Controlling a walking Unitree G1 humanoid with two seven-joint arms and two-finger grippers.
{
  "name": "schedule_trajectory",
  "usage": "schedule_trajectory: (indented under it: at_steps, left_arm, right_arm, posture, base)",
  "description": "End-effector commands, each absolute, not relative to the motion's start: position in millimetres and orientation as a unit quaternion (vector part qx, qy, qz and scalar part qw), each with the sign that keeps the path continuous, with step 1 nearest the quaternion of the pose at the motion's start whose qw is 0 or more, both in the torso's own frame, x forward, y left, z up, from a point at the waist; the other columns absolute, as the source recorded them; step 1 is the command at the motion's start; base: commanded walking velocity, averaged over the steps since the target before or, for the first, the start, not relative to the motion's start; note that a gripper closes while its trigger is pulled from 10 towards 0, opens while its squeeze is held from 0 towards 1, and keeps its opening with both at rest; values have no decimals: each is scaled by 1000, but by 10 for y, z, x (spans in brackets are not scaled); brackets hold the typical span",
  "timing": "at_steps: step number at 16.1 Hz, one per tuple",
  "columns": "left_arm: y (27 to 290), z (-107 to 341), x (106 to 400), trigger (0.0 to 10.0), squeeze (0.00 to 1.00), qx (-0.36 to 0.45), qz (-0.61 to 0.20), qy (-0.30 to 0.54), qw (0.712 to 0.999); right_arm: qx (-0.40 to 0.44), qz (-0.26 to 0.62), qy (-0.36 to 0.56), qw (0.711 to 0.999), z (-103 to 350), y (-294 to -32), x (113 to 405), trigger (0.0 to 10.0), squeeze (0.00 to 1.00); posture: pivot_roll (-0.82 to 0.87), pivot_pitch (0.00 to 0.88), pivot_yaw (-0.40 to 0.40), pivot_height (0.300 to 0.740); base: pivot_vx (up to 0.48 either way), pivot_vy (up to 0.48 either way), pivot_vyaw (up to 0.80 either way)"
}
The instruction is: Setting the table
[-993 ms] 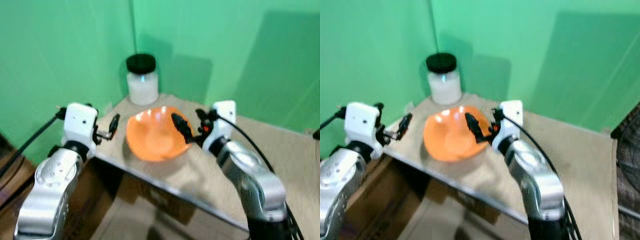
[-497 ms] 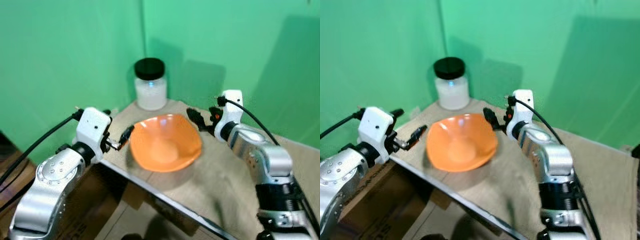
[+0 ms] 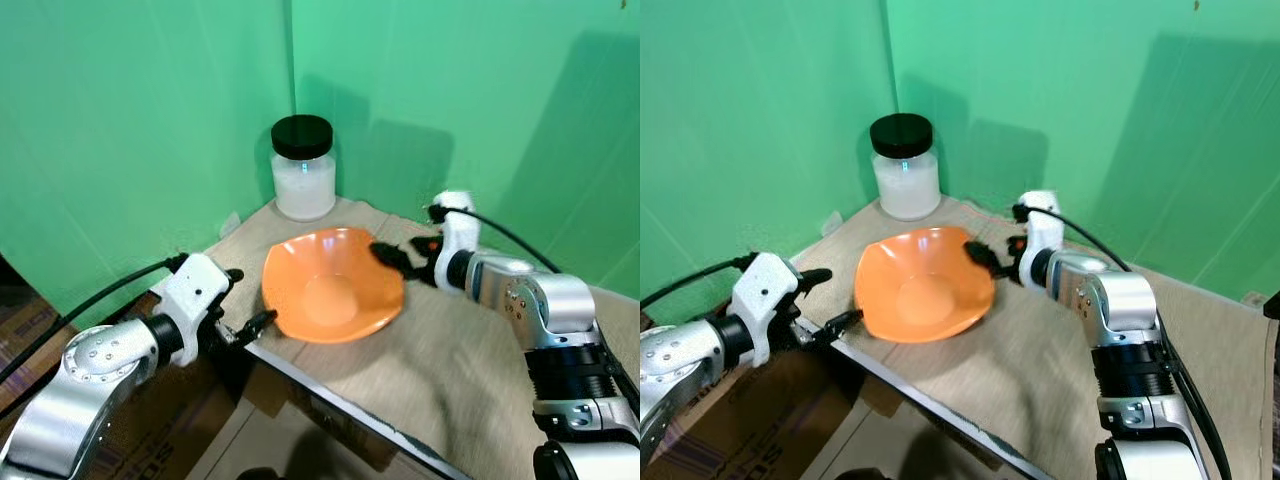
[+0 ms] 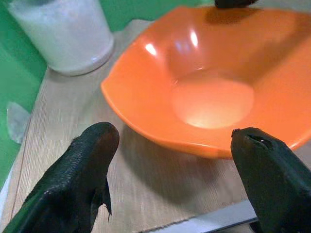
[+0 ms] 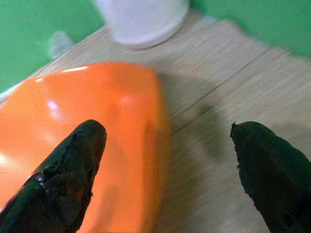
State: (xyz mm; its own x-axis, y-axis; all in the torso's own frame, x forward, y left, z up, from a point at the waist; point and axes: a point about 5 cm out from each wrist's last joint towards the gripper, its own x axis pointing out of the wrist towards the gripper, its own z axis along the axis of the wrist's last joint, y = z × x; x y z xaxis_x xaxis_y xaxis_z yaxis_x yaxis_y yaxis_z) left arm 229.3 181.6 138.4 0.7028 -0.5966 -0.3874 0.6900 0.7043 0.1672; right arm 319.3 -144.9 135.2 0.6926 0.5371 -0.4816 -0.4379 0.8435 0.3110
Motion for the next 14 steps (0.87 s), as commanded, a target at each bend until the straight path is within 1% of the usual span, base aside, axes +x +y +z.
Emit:
schedule_trajectory:
  at_steps: [1, 2, 3, 4, 5, 10, 12, 14]
  left_arm:
    - [1851, 1358, 2297, 10000, 0, 165, -352, 160, 907]
    - [1861, 1340, 2303, 10000, 0, 168, -348, 161, 908]
    - [1868, 1331, 2311, 10000, 0, 169, -346, 161, 909]
    - [1874, 1332, 2325, 10000, 0, 172, -341, 158, 911]
    - [1877, 1337, 2341, 10000, 0, 173, -335, 154, 913]
    - [1869, 1330, 2367, 10000, 0, 179, -340, 147, 911]
    - [1861, 1330, 2369, 10000, 0, 179, -342, 145, 911]
    - [1783, 1416, 2371, 10000, 0, 160, -366, 120, 909]
  right_arm:
    - [101, 288, 306, 902, 1308, -1390, 3147, 10000, 0]
    - [110, 295, 312, 897, 1292, -1366, 3123, 8784, 0]
    - [116, 301, 317, 892, 1286, -1349, 3109, 5686, 0]
    - [116, 303, 321, 890, 1274, -1339, 3101, 863, 0]
    - [113, 306, 325, 888, 1264, -1327, 3090, 0, 0]
    - [96, 307, 353, 879, 1247, -1282, 3044, 0, 0]
    - [95, 312, 349, 879, 1249, -1285, 3033, 0, 0]
    - [97, 308, 351, 879, 1251, -1314, 3029, 0, 0]
  posture:
    - [77, 0, 25, 740]
    - [78, 0, 21, 740]
    - [78, 0, 21, 740]
    - [78, 0, 19, 740]
    - [79, 0, 17, 740]
    - [65, 0, 12, 740]
    - [63, 0, 12, 740]
    - [52, 0, 13, 740]
  base:
    - [0, 0, 0]
    - [0, 0, 0]
    - [0, 0, 0]
    - [0, 0, 0]
    - [0, 0, 0]
    - [0, 0, 0]
    - [0, 0, 0]
    - [0, 0, 0]
